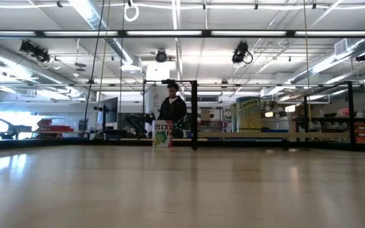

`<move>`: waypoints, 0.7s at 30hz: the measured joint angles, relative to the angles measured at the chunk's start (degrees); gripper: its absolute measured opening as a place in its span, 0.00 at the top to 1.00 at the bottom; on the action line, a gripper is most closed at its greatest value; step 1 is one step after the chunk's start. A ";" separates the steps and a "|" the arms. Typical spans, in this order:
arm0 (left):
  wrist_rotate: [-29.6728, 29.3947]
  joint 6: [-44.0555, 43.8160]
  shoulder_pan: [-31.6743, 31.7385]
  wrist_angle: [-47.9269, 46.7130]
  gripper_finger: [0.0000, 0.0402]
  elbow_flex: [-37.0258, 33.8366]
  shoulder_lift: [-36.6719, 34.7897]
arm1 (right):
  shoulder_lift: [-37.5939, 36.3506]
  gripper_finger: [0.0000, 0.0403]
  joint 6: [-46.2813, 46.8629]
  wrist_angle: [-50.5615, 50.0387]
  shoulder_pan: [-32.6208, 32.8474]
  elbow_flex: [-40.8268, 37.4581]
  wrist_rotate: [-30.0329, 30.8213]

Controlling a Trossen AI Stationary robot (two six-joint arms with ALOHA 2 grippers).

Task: Pick and place cans onto a shelf
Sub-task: Put the green/red can on the shelf

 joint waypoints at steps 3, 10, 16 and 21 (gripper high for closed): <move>-0.62 -0.92 -2.27 -0.06 0.49 -0.01 -0.14 | 5.27 0.13 3.21 2.24 4.30 0.00 -0.58; -5.37 -1.29 -6.56 0.31 0.49 -0.01 -0.02 | 14.12 0.06 6.60 2.58 8.25 0.00 -2.59; -6.27 -1.94 -7.15 0.31 0.49 -0.01 -0.02 | 18.98 0.02 2.19 2.68 8.23 0.00 -2.57; -6.98 -2.28 -6.99 0.33 0.49 -0.01 -0.02 | 22.02 0.02 -1.06 1.93 7.71 0.00 -2.92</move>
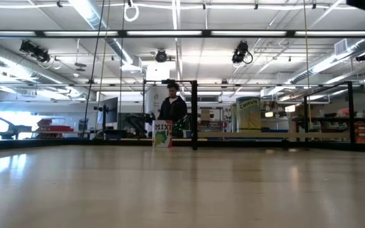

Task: Pick and place cans onto a shelf
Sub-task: Put the green/red can on the shelf

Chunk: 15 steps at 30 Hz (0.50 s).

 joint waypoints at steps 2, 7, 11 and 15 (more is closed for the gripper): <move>0.00 0.00 0.00 0.00 0.49 0.00 0.00 | 1.05 0.01 -1.41 -0.53 -0.03 0.00 -0.08; 0.00 0.00 0.02 0.04 0.49 0.00 0.00 | 3.25 0.02 -1.57 -0.80 -0.86 -0.79 -3.00; 0.01 0.03 0.02 0.04 0.49 0.00 0.00 | 3.97 0.07 -1.98 -0.78 -1.53 -1.86 -4.23; 0.01 0.05 0.02 0.04 0.49 0.00 0.00 | 3.90 0.17 -4.80 -0.45 -2.15 -2.08 -4.63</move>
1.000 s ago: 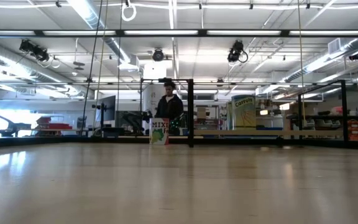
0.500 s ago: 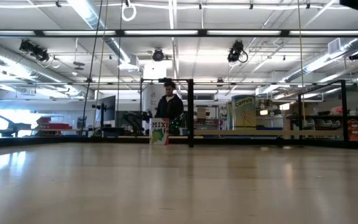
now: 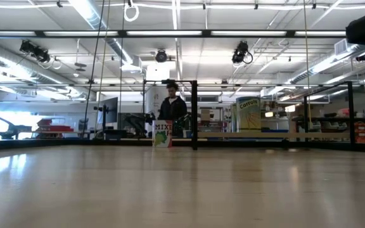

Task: Pick and place cans onto a shelf
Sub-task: Put the green/red can on the shelf

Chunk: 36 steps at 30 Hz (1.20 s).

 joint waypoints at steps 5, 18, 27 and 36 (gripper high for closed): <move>0.01 0.02 0.00 0.04 0.49 0.00 0.00 | -0.92 0.29 -5.77 -3.67 -1.92 -0.04 -0.05; 0.03 0.04 0.00 0.02 0.49 0.00 0.00 | -27.86 0.29 -22.08 -19.41 -27.35 -5.25 14.38; 0.03 0.04 0.00 0.02 0.49 0.00 0.00 | -36.02 0.29 -56.32 -17.60 -68.53 -7.48 19.17; 0.05 0.04 0.02 0.02 0.49 0.00 0.00 | -29.42 0.29 -71.64 -0.90 -94.05 -7.47 9.14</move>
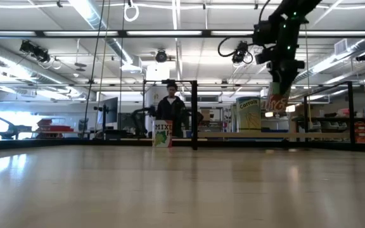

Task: Pick and place cans onto a shelf
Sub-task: Put the green/red can on the shelf

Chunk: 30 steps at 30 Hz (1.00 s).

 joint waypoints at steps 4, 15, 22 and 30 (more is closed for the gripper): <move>0.00 0.00 0.00 0.00 0.49 0.00 0.00 | 4.99 0.29 3.28 0.58 -3.18 0.02 -2.74; 0.00 0.00 0.00 0.04 0.49 0.00 0.00 | 11.73 0.28 11.41 3.40 -3.73 0.52 -3.13; 0.00 0.00 0.00 0.03 0.49 0.00 0.00 | 11.68 0.23 13.04 7.19 -4.26 0.56 -3.76; 0.00 -0.02 0.00 0.02 0.49 0.00 0.00 | 11.68 0.21 13.15 7.31 -4.32 0.56 -4.21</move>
